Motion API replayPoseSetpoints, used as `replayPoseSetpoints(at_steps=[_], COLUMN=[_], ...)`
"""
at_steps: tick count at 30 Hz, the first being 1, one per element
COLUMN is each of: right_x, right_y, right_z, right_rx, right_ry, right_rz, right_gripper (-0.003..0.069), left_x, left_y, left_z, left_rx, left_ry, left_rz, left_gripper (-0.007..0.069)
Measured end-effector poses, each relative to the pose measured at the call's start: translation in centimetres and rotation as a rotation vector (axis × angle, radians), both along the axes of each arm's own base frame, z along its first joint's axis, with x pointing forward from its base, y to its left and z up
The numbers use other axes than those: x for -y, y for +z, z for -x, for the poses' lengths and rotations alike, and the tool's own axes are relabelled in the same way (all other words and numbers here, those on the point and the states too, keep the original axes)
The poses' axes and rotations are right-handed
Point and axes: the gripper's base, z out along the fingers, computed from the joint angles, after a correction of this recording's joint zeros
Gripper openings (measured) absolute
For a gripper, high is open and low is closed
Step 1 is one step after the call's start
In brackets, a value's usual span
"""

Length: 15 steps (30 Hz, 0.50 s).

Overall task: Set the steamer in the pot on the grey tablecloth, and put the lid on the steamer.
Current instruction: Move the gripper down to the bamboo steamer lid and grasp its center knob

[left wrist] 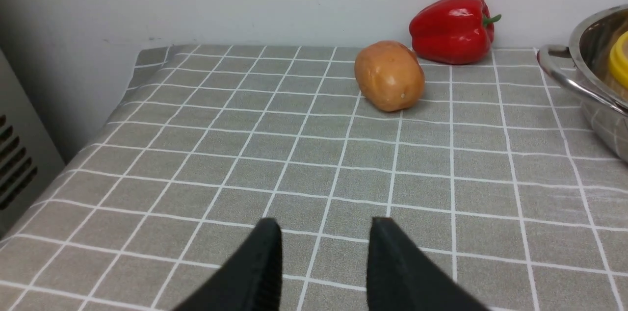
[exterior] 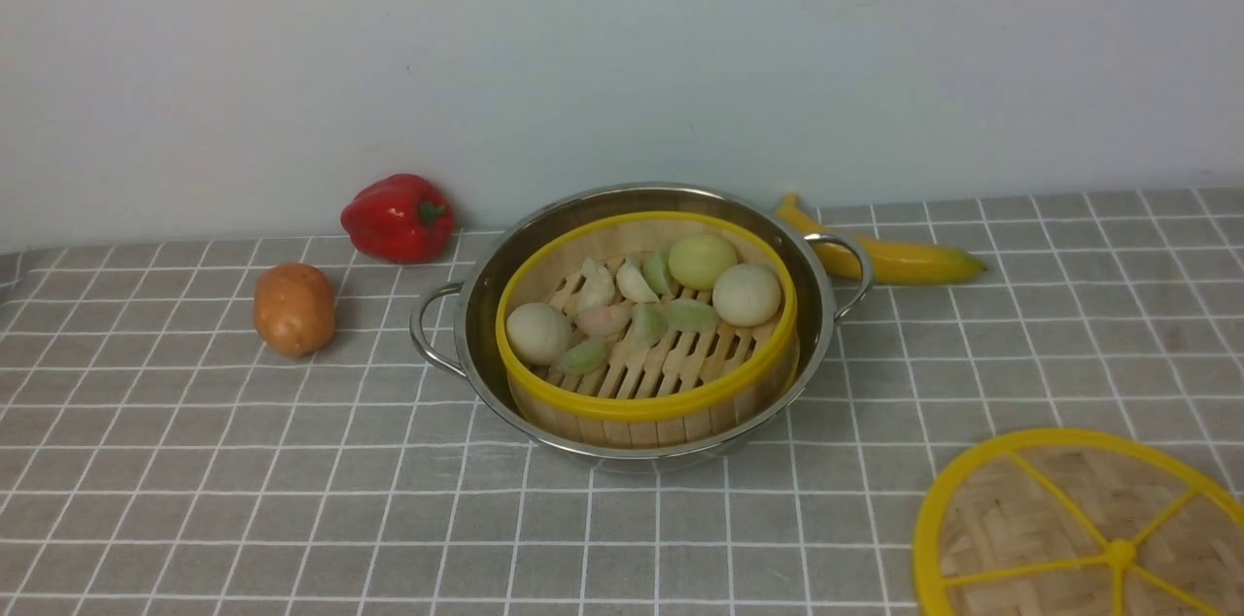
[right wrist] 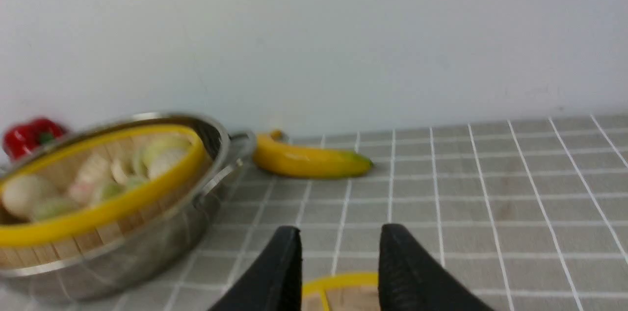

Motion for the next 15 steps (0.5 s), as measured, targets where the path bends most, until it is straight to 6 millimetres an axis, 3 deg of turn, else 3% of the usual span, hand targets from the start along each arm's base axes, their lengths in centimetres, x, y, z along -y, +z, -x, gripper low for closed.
replayPoseSetpoints(at_steps=[5,7,9,12,15], right_x=[-0.3,-0.2,-0.1,0.0,-0.4], right_y=[5.0,5.7,7.7,9.0,9.0], right_z=[1.8,2.0,2.7,3.3,3.1], right_rx=[0.075,0.103,0.209,0.263,0.149], right_ry=[0.044,0.045,0.04,0.043,0.076], right_rz=[-0.069,-0.077,-0.113,-0.135,-0.082], right_gripper=[0.0243,0.0243,0.0243,0.0243,0.0243], left_x=[0.0,0.0,0.0,0.0,0.0], left_y=[0.0,0.0,0.0,0.0,0.0], left_z=[0.0,0.0,0.0,0.0,0.0], left_rx=[0.0,0.0,0.0,0.0,0.001], left_ry=[0.0,0.0,0.0,0.0,0.0], left_rz=[-0.001,-0.001,-0.001,-0.001,-0.001], left_gripper=[0.0242,0.0242,0.0242,0.0242,0.0242])
